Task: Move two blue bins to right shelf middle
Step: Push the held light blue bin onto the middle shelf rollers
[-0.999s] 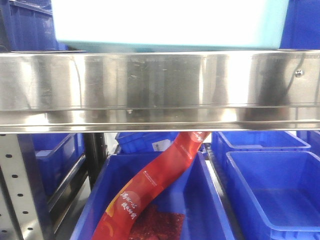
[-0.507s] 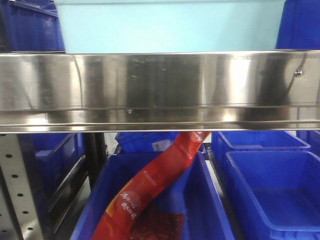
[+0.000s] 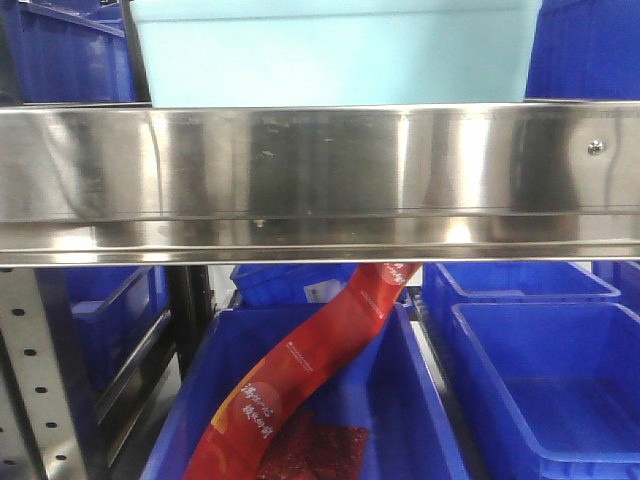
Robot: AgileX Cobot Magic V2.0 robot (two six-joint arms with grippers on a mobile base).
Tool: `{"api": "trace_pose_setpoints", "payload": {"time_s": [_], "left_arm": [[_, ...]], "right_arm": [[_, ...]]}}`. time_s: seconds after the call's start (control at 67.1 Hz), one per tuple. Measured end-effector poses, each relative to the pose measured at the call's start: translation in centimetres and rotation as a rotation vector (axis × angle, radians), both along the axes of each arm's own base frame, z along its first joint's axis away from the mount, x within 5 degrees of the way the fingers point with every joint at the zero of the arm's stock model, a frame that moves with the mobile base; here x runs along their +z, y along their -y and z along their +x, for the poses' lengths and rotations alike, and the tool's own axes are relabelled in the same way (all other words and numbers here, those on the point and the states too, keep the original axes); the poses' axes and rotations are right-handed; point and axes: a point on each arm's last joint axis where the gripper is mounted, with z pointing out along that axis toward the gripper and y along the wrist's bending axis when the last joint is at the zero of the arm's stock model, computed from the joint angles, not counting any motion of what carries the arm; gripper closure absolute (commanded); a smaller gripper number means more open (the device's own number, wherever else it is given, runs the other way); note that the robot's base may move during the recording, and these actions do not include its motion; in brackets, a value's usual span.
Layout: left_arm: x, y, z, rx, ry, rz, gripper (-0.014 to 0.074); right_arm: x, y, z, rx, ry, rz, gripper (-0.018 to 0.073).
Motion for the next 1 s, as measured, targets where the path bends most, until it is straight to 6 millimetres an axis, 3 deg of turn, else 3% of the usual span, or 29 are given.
{"api": "trace_pose_setpoints", "payload": {"time_s": [0.075,0.119,0.253,0.388,0.611,0.999], "left_arm": [[1.0,-0.9,-1.0,0.013,0.022,0.002,0.0582],[1.5,-1.3,-1.5,0.019,0.039,0.002,0.0713],[2.1,-2.1,-2.4,0.027,0.061,0.008,0.0706],[0.9,-2.8,-3.4,0.027,0.03,0.031,0.0706],[-3.2,-5.1,-7.4,-0.005,0.107,-0.059,0.0707],[-12.3,-10.4,-17.3,-0.131,0.371,-0.296,0.0707]], "right_arm": [[1.4,0.7,-1.8,-0.011,0.055,-0.016,0.0718],[1.7,1.1,-2.8,-0.017,0.075,-0.029,0.0721],[0.8,1.9,-5.0,-0.031,0.088,-0.063,0.0721],[-2.1,2.3,-6.7,-0.032,0.063,-0.076,0.0721],[-8.0,3.3,-10.4,-0.036,0.098,-0.068,0.0721],[-13.8,5.1,-17.5,-0.049,0.316,-0.011,0.0721]]}}
